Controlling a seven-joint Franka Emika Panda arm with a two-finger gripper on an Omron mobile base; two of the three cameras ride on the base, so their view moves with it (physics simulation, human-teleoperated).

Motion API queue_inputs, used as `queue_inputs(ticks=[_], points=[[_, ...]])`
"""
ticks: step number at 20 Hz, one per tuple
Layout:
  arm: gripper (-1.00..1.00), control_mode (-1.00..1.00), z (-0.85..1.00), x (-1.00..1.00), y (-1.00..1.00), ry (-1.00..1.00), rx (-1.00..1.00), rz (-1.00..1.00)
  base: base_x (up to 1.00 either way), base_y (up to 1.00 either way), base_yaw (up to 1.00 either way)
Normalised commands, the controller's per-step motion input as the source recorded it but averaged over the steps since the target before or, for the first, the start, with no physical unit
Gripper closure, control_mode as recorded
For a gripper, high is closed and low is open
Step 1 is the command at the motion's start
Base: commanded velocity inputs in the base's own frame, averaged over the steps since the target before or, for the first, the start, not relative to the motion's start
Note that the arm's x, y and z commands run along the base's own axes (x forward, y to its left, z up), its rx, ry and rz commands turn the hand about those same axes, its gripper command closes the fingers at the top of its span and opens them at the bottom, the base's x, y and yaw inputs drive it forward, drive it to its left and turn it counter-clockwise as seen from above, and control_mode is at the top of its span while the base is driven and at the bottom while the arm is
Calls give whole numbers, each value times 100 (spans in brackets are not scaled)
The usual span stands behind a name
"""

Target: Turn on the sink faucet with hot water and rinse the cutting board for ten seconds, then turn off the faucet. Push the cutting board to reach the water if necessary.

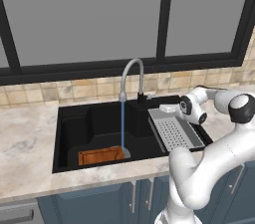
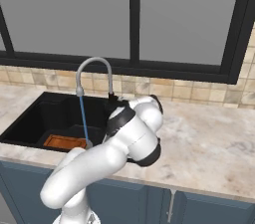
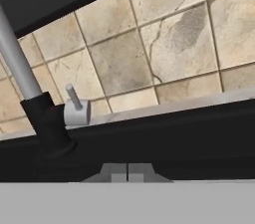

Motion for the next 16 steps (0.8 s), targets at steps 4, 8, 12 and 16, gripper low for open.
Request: queue_inputs(ticks=[4, 8, 12, 16], points=[[100, -100, 7, 0, 10, 2, 0, 0, 0, 0, 0], [100, -100, 14, 0, 24, 4, 0, 0, 0, 0, 0], [100, -100, 22, 0, 29, 12, 0, 0, 0, 0, 0], [100, -100, 32, -6, 19, 22, 0, 0, 0, 0, 0]])
